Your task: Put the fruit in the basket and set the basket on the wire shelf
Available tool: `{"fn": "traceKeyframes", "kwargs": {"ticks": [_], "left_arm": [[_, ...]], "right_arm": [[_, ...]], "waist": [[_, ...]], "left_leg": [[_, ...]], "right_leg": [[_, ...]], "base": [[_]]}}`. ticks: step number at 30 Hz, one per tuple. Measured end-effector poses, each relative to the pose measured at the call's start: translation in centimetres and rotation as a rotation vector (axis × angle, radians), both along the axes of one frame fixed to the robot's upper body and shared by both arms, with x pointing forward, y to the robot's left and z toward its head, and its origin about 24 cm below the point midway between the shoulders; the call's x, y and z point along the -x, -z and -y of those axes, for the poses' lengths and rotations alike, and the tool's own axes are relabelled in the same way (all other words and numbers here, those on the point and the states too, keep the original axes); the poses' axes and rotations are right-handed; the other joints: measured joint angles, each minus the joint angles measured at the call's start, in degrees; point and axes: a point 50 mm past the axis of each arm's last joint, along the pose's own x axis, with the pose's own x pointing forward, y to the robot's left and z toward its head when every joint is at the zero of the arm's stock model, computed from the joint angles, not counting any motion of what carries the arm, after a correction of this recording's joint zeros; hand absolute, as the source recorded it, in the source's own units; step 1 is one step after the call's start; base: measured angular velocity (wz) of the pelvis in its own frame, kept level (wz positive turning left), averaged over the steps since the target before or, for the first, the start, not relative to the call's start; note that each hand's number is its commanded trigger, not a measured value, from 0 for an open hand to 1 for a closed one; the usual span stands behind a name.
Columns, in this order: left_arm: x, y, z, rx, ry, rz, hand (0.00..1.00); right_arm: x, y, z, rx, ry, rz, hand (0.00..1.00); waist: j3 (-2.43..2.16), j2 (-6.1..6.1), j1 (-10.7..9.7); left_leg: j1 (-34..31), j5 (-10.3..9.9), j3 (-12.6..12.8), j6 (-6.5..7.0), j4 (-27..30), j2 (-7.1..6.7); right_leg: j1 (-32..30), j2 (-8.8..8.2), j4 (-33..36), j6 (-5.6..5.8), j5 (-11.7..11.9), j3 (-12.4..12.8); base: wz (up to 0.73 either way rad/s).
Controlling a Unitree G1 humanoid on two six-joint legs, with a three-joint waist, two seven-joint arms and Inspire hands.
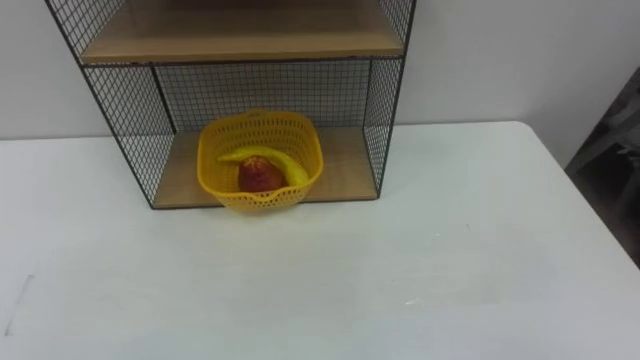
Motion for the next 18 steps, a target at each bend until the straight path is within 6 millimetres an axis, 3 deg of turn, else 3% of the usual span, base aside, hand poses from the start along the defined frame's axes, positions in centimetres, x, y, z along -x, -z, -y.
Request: {"fn": "traceKeyframes", "kwargs": {"ticks": [10,18], "left_arm": [[-0.4,2.2,3.7,0.267,0.192,-0.089,0.0],[-1.2,2.7,5.1,0.335,0.343,-0.11,0.0]], "right_arm": [[-1.0,1.2,-2.9,-0.121,-0.131,-0.015,0.0],[-1.1,1.6,-4.3,-0.183,-0.197,-0.033,0.0]], "waist": [[0.06,0.49,-0.13],[0.08,0.54,-0.08]], "left_leg": [[0.44,0.16,-0.31,-0.01,-0.27,0.16],[0.75,0.01,-0.21,0.28,-0.38,0.18]], "right_leg": [[1.42,0.45,-1.89,0.01,0.79,0.05],[1.7,0.44,-1.99,-0.28,0.63,0.06]], "base": [[0.02],[-0.01]]}}
